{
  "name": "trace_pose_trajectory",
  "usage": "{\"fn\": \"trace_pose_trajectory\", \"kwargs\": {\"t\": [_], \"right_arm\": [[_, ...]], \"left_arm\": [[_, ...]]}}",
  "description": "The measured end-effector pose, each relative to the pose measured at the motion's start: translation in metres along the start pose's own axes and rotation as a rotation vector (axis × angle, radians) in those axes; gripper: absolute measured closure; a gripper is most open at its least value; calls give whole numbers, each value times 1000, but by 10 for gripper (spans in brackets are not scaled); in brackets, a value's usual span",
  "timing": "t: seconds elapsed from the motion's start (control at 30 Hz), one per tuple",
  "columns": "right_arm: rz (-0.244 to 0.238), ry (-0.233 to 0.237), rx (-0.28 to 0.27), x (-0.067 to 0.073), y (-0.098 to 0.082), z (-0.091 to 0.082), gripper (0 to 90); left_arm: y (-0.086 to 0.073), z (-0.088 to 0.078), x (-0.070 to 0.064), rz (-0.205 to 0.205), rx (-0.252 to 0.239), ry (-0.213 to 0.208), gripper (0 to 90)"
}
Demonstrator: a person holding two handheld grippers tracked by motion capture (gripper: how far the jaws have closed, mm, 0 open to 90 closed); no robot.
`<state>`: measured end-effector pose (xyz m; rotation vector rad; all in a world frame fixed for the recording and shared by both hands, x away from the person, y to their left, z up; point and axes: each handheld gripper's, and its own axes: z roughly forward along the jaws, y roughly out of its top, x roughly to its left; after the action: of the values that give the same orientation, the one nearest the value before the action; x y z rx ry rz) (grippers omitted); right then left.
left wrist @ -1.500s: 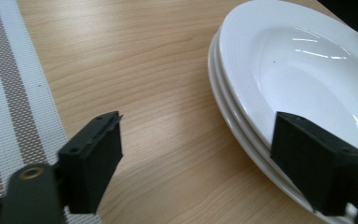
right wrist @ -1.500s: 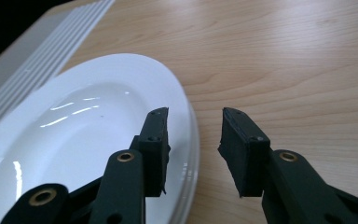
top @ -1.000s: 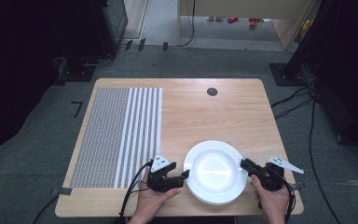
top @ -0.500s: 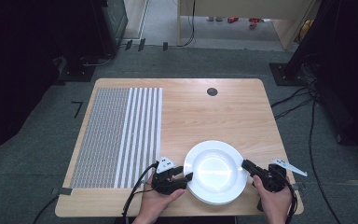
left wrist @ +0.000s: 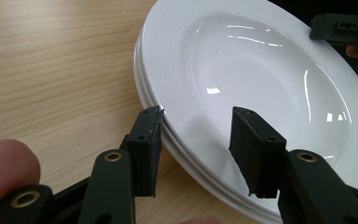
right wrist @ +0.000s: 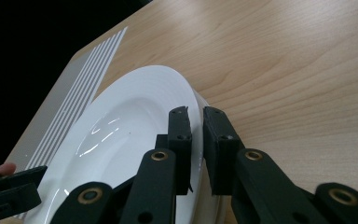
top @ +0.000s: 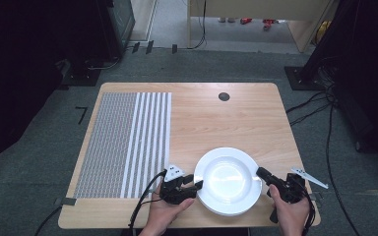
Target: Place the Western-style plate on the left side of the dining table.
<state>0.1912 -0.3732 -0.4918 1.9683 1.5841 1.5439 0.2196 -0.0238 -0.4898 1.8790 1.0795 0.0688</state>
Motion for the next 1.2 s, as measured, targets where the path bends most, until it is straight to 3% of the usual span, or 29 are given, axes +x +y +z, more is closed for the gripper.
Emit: {"fn": "trace_pose_trajectory", "kwargs": {"t": [0.13, 0.33, 0.73, 1.03, 1.2], "right_arm": [[37, 10, 6, -2, -2, 3, 821], [53, 14, 2, -5, -5, 8, 811], [19, 47, -94, -3, -10, 11, 819], [45, 48, -84, -6, -13, 17, 812], [64, 101, -62, 1, -17, 23, 802]], "left_arm": [[0, 1, 1, -7, 1, 0, 538], [-1, 2, 2, -22, 1, -6, 532], [-1, 2, 3, -31, -6, -10, 538], [0, 1, 3, -39, -15, -20, 519], [1, 0, 4, -44, -27, -34, 527]]}}
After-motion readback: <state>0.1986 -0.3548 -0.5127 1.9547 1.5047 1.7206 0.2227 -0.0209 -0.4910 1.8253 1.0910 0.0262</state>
